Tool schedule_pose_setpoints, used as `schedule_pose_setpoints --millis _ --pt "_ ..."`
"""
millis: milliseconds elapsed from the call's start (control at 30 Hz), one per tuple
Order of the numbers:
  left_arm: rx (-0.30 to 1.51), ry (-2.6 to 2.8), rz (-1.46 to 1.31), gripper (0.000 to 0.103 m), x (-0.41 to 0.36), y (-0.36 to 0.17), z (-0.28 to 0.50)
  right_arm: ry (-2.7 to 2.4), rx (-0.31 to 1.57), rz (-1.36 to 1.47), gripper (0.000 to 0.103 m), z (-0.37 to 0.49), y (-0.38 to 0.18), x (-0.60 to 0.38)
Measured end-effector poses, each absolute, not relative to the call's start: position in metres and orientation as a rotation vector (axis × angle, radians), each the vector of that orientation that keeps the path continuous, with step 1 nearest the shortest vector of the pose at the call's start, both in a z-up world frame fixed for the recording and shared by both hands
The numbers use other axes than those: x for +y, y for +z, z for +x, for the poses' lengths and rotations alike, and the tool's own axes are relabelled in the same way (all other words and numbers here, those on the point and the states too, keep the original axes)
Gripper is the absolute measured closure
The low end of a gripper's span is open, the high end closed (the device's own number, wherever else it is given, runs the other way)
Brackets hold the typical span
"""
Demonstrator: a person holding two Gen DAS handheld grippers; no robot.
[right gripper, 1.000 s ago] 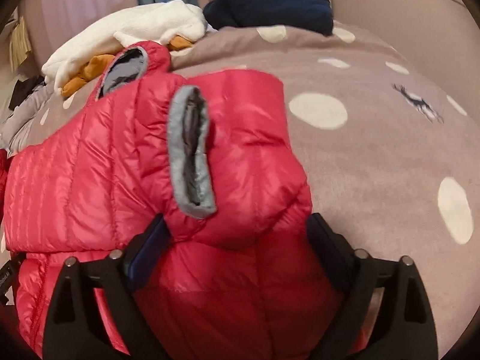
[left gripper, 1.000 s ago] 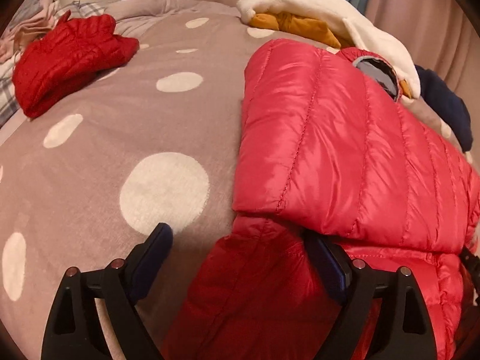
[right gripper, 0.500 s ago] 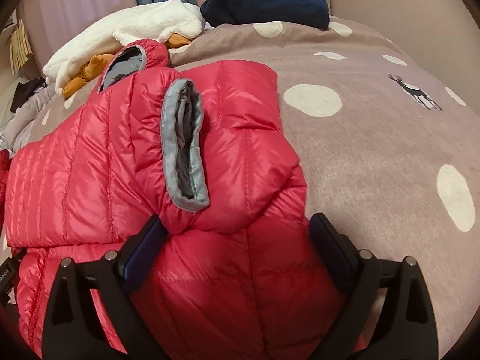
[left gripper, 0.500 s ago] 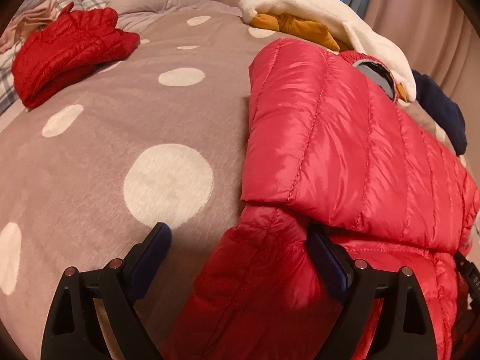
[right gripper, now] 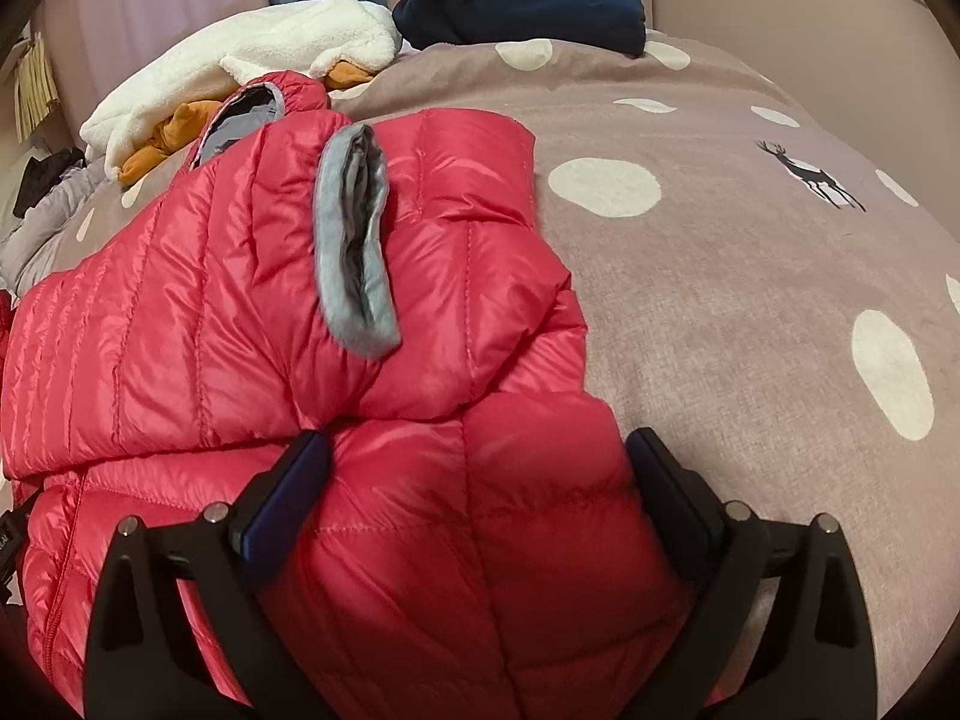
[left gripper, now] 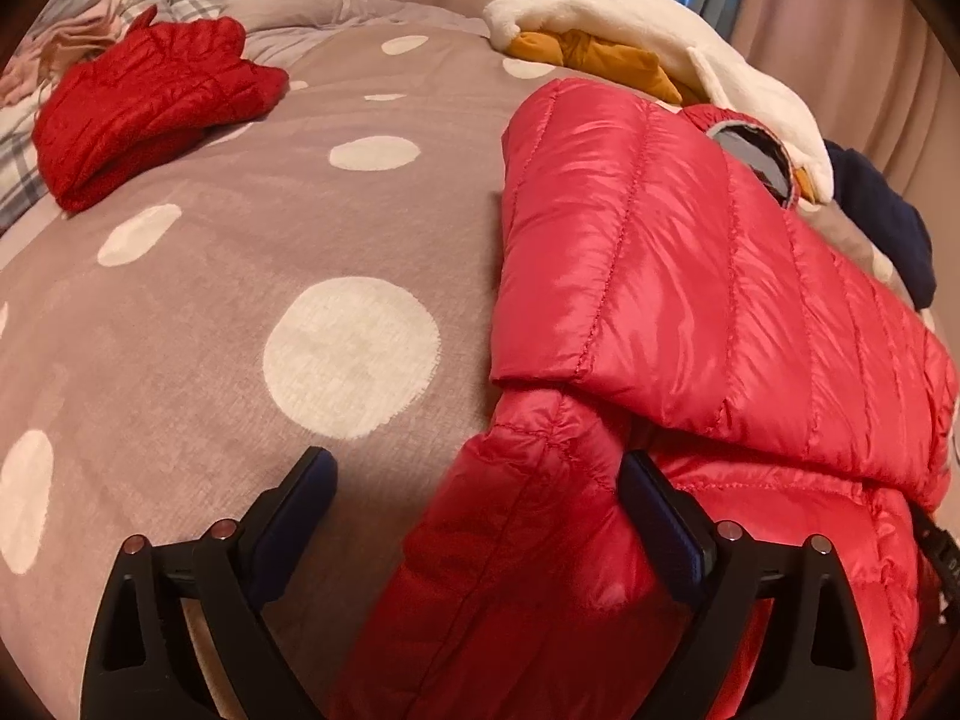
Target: Fold large clothes
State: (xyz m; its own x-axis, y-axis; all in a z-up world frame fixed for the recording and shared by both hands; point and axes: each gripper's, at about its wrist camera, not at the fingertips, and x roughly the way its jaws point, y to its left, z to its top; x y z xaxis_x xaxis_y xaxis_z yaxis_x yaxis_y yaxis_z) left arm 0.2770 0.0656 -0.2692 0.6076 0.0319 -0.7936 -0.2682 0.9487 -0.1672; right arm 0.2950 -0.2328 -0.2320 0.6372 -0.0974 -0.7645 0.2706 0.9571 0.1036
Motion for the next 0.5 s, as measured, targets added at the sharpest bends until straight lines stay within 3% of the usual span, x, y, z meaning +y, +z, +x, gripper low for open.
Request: schedule_pose_setpoints --millis 167,500 --pt "0.917 0.211 -0.257 0.001 0.0638 -0.2707 0.2790 -0.238 0.870 0.177 0.001 0.2967 -0.2329 -0.2273" --pt "0.915 0.222 -0.258 0.001 0.0649 -0.2698 0.2792 -0.238 0.880 0.189 0.000 0.2991 -0.2343 -0.2305"
